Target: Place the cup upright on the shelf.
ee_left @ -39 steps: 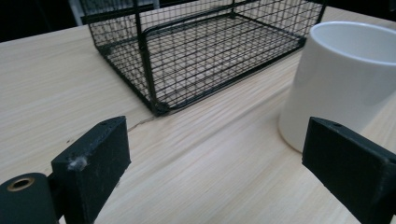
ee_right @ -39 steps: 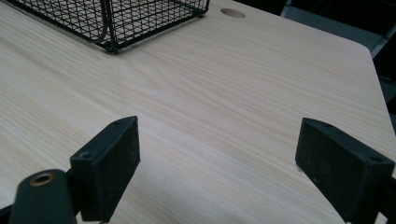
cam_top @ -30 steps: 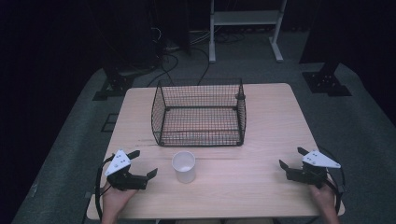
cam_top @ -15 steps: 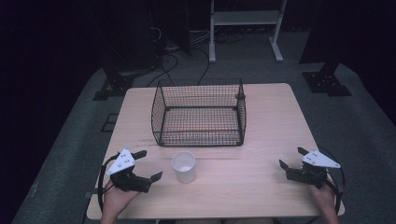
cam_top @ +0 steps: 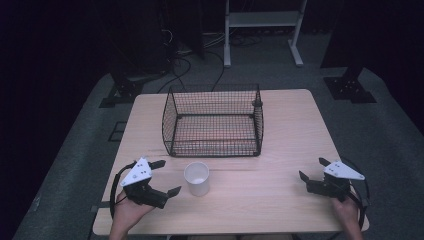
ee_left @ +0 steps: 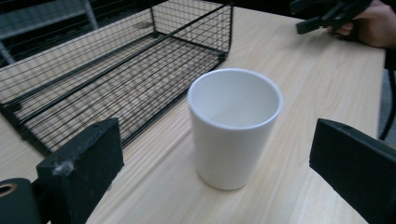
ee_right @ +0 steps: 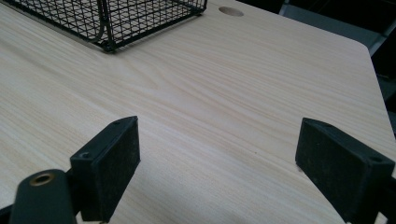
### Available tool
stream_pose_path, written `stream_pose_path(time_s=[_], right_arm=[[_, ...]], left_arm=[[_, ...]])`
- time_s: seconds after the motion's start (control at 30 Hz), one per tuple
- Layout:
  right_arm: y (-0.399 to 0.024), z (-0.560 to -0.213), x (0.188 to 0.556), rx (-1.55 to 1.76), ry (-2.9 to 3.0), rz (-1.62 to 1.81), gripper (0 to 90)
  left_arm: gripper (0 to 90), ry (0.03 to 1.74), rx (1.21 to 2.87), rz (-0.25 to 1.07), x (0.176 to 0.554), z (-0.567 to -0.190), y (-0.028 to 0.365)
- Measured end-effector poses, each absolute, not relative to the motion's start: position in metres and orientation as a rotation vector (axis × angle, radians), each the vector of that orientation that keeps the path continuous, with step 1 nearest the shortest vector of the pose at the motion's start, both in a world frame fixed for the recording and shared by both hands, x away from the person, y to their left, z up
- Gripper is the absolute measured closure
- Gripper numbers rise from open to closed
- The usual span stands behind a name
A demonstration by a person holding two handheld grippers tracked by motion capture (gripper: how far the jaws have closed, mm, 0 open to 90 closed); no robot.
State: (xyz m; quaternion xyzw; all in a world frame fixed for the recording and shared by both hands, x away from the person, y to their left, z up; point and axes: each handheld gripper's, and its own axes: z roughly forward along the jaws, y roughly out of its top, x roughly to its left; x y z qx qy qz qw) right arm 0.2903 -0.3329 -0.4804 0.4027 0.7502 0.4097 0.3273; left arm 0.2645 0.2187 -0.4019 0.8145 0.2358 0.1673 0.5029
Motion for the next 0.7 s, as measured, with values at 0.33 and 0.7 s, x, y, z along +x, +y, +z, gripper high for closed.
stream_pose_path(time_s=[0.33, 0.7], right_arm=[[-0.333, -0.480, 0.290, 1.050, 1.966, 1.074, 13.1], [-0.332, -0.480, 0.290, 1.046, 1.969, 1.076, 13.1]], left_arm=[[2.2, 0.527, 2.018, 0.377, 0.269, -0.397, 0.196], [2.2, 0.503, 2.093, 0.331, 0.275, -0.403, 0.176]])
